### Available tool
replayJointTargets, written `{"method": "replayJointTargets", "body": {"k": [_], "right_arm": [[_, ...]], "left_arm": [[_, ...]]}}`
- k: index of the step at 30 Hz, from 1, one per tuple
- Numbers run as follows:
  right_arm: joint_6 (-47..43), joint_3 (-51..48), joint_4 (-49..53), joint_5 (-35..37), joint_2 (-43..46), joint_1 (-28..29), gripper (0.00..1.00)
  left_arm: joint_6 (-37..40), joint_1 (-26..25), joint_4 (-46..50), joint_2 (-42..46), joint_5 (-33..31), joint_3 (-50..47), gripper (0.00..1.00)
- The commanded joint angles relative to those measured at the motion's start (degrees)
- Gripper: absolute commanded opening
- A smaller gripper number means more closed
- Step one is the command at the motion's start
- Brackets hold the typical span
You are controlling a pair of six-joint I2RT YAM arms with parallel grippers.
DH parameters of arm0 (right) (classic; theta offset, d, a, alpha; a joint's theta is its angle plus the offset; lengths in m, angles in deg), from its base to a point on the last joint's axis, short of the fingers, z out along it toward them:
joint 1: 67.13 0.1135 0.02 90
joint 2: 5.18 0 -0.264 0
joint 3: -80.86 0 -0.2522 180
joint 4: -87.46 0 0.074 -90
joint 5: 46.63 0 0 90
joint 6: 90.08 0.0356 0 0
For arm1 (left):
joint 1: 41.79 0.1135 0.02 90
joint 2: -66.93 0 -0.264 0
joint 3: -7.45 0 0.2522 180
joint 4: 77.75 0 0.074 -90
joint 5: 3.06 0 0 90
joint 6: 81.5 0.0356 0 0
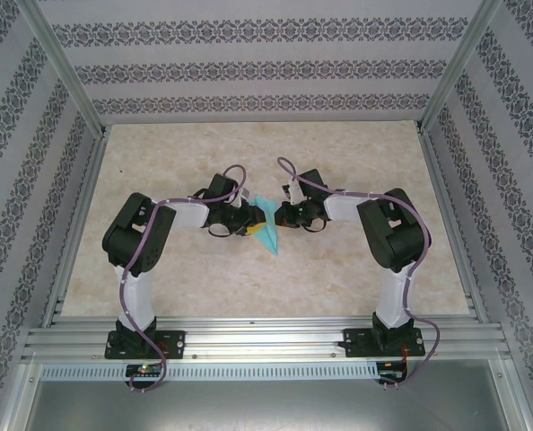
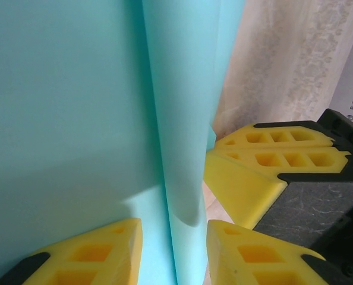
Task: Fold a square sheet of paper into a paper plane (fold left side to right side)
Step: Fourth fold the wing at the center of the table.
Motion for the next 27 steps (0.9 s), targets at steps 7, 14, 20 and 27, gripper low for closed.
{"method": "replayJointTargets", "body": {"k": [7,14,20,27], "right_arm": [[-1.5,0.0,4.3,2.9,-3.1,-0.5,0.07],[-1.6,0.0,4.3,3.0,-3.0,-0.3,0.07],[-1.7,0.3,4.6,3.2,-3.1,-0.2,0.07],[-1.9,0.4,5.0,3.4,-3.1,-0.1,0.07]], "left_arm": [[2.4,-0.6,8.0,4.3,-1.4,4.2,0.33],[2.4,-0.6,7.8,2.2,0.0,6.6,0.25],[2.3,-0.7,7.0,-0.3,1.3,8.2,0.24],[1.8,-0.7,5.6,-2.9,1.9,8.4,0.24]]}}
